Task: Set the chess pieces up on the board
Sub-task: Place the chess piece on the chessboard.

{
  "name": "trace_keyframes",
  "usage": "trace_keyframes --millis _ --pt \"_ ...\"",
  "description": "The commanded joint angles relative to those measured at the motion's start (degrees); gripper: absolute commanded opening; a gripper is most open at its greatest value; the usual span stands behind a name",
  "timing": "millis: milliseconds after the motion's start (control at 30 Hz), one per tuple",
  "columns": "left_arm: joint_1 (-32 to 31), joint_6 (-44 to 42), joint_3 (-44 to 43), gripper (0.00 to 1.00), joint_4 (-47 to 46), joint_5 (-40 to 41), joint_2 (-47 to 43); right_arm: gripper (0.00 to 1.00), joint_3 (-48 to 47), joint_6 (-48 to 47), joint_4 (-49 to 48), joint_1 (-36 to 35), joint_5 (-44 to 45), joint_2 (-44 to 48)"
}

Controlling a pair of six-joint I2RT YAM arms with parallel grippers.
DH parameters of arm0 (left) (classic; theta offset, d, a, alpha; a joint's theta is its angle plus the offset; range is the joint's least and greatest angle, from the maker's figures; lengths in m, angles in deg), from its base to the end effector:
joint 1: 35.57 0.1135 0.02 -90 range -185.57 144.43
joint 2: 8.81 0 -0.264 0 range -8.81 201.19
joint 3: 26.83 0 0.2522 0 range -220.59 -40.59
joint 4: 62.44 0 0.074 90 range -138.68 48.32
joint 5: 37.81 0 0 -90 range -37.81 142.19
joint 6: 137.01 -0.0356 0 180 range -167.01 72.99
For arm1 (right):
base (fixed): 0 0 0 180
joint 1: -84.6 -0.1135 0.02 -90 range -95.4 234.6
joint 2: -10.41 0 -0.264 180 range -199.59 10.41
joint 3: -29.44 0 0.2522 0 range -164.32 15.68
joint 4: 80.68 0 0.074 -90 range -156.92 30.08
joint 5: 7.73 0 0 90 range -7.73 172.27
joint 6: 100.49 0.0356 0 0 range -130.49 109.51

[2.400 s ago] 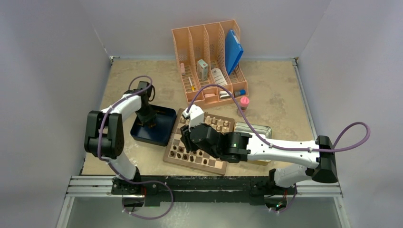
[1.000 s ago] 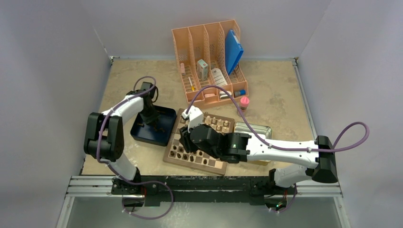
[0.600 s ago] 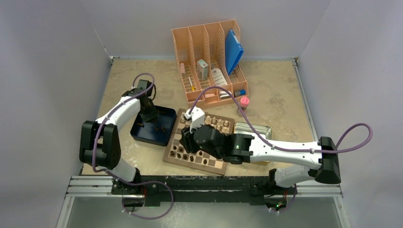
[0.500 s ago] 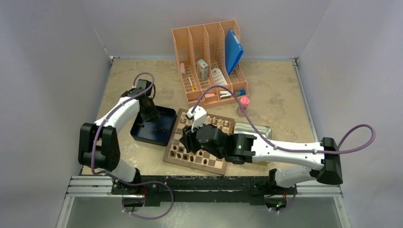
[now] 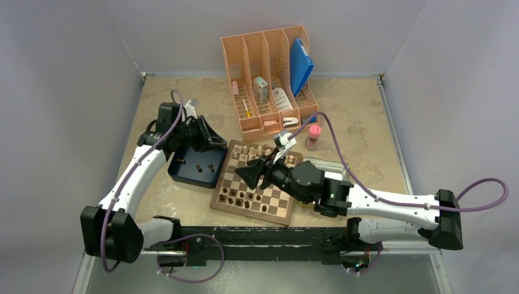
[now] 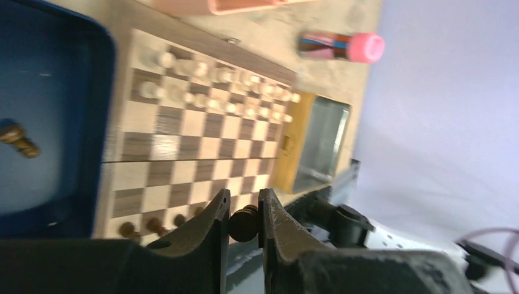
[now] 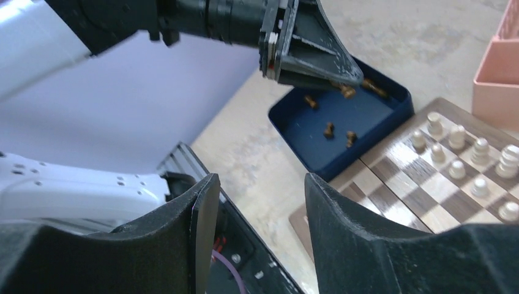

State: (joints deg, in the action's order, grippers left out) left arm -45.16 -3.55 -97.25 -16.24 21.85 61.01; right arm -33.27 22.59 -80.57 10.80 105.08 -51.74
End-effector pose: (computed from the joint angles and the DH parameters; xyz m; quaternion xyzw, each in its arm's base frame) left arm 0.2478 -0.0601 0.2891 -0.1657 0.8837 -0.3796 0.2181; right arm 0.0846 0.2417 0.3502 -0.1086 0.6961 0.4760 0.5264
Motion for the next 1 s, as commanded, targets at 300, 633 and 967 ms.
trace_keyframes --millis 300,633,967 --pt "-0.3 15.6 4.7 0.14 -15.7 -27.9 -4.2 0.54 6.3 3.6 -24.5 13.1 -16.2 -2.7" --pt "-0.3 22.9 8.3 0.14 -23.4 -35.4 -4.9 0.46 5.9 1.1 -30.9 13.9 -19.2 -8.9" --pt "-0.3 27.0 10.5 0.13 -26.9 -35.4 -6.0 0.37 5.8 0.6 -31.1 13.9 -18.6 -10.5"
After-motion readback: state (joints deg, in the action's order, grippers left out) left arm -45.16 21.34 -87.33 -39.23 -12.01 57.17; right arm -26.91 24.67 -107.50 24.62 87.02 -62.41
